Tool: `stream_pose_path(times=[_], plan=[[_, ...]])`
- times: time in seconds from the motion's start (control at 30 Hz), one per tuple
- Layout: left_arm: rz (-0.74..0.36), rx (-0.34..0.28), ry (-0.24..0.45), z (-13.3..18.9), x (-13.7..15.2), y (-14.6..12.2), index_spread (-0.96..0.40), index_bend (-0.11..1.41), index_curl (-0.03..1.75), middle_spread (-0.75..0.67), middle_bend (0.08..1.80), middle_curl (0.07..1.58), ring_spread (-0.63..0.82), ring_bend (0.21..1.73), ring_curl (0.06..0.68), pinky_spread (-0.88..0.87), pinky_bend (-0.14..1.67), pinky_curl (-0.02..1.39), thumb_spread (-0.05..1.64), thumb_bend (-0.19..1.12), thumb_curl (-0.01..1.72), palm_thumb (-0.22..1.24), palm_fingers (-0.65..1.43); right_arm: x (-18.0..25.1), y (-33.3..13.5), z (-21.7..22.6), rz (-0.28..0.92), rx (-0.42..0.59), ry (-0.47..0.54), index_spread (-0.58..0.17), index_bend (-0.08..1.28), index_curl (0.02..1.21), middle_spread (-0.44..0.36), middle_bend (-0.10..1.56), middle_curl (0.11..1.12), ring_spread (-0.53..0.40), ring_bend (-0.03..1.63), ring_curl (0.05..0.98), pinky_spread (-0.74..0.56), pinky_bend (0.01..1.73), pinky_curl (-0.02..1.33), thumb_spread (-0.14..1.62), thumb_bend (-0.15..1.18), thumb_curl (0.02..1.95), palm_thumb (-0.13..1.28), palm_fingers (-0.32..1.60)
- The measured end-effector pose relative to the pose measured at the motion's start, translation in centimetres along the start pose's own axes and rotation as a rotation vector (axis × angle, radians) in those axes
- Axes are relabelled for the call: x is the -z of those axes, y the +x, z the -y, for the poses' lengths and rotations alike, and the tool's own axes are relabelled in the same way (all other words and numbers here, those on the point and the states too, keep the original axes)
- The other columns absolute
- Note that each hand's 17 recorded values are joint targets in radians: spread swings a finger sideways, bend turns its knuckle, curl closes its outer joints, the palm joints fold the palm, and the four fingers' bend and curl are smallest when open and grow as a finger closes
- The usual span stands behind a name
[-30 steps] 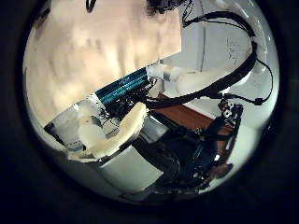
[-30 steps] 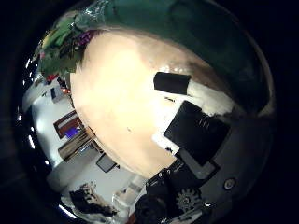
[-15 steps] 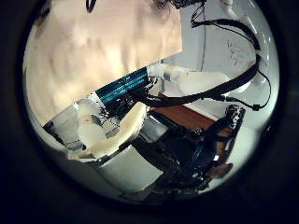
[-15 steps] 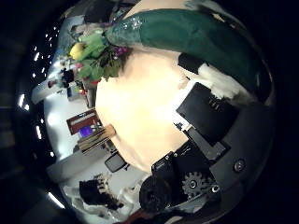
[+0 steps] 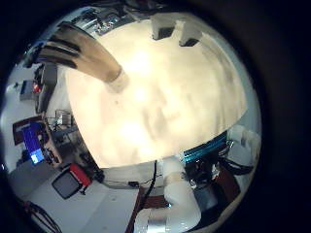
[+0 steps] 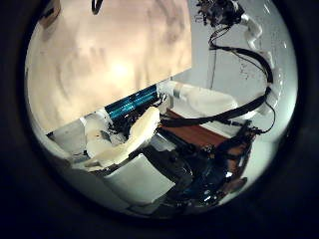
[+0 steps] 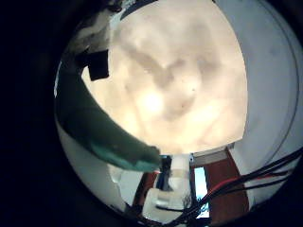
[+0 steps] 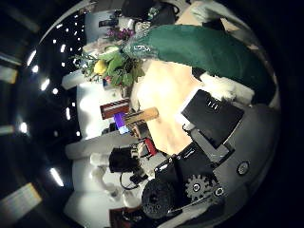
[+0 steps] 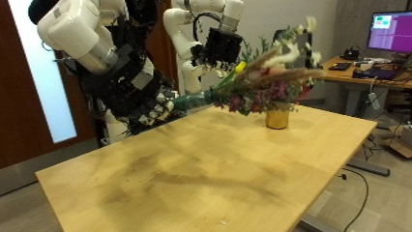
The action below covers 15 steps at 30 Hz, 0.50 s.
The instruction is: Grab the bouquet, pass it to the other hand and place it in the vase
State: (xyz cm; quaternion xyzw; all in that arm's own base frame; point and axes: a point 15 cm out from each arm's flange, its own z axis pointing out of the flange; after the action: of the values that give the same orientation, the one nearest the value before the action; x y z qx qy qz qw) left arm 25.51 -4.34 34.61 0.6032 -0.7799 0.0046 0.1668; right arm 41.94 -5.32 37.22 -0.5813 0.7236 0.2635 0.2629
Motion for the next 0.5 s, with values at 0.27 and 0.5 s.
stream_pose_path(times=[0.27, 0.5], plan=[[-0.119, 0.036, 0.097, 1.1, 2.2, 0.5, 0.14, 0.17, 0.34, 0.22, 0.25, 0.35, 0.36, 0.47, 0.183, 0.36, 0.19, 0.29, 1.00, -0.03, 0.29, 0.37, 0.33, 1.2, -4.9, -2.7, 0.296, 0.208, -0.016, -0.328, 0.92, 1.15, -0.136, 1.34, 0.81, -0.193, 1.45, 0.640, -0.20, 1.28, 0.83, 0.77, 0.00, 0.87, 1.23, 1.11], [-0.164, 0.046, 0.144, 1.7, 3.5, 0.8, 0.14, 0.18, 0.35, 0.19, 0.26, 0.36, 0.34, 0.49, 0.180, 0.32, 0.19, 0.28, 1.02, -0.02, 0.29, 0.36, 0.35, -0.5, -5.9, -4.7, 0.428, 0.343, -0.024, -0.327, 0.93, 1.16, -0.136, 1.34, 0.81, -0.193, 1.45, 0.641, -0.20, 1.26, 0.86, 0.72, -0.01, 0.91, 1.23, 1.11]])
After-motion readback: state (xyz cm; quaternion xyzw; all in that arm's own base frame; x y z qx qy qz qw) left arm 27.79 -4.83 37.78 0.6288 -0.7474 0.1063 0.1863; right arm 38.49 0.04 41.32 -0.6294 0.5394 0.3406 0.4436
